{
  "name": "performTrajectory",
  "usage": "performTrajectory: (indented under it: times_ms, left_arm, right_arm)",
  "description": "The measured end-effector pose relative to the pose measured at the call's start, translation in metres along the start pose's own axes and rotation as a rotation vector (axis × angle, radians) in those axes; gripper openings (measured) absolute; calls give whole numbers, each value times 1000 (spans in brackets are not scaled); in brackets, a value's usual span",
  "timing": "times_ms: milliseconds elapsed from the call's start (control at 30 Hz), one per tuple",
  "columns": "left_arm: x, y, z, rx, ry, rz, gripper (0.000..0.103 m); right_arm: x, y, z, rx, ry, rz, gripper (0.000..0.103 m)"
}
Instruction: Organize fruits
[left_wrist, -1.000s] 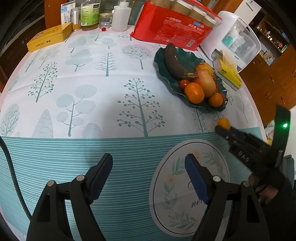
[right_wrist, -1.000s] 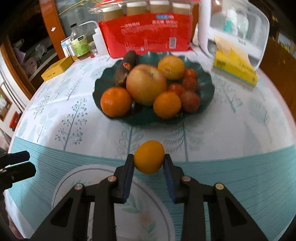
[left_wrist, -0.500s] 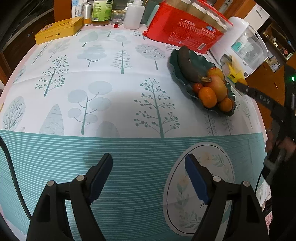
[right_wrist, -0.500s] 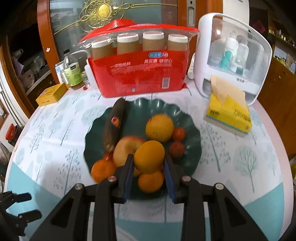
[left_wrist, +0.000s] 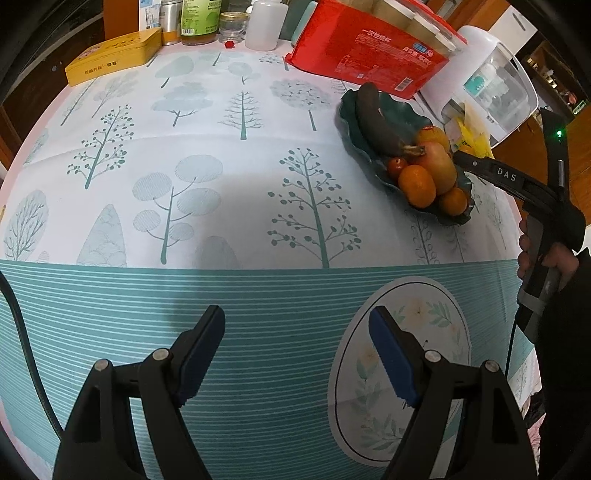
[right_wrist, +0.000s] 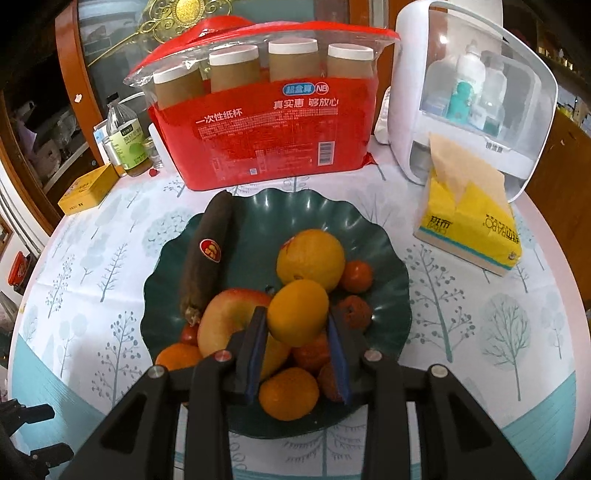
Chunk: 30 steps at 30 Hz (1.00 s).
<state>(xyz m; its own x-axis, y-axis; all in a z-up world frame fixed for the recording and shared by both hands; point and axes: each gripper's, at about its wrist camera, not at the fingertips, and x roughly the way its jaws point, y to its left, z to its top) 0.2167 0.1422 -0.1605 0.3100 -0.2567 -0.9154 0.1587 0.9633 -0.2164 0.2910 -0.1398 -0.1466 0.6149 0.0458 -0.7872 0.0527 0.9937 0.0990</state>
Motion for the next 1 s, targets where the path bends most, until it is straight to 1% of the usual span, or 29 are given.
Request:
performTrajectory:
  times_ms: [33,100,267,400,567,767,833,900,1000]
  left_arm:
    - [-1,-2,-1,2,-4,1,79]
    - [-5,-6,-3,3,-14,2,79]
    - [-16,-18,-16,6,-29,6,79]
    - [-25,-33,-33,2,-39,15,79]
    - [-37,-55,-62,-20,-56,47,79]
    - [-54,-92,-111,-56,-81,74,79]
    - [-61,-105,-127,-64,-96,89,79]
    - [-69,-121,-142,-63,-96,93,79]
    - [-85,-145,-161,-60,-118,86,79]
  right_arm:
    - [-2,0,-1,0,-3,5,35]
    - [-8,-2,-2,4,-16,1,45]
    - [-30,-7,-14,32,-35,26,52]
    - [-53,-10,-41,52,-28,59,58]
    - [-85,-17,-94,55,24,110,63]
    - [-129,-39,-161,55,104,153,67]
    - [-144,-47,-178,55,122,160,69]
    - [-159,-56,-194,58,144,176,73]
    - [-182,-68,-212,64,185,185,77]
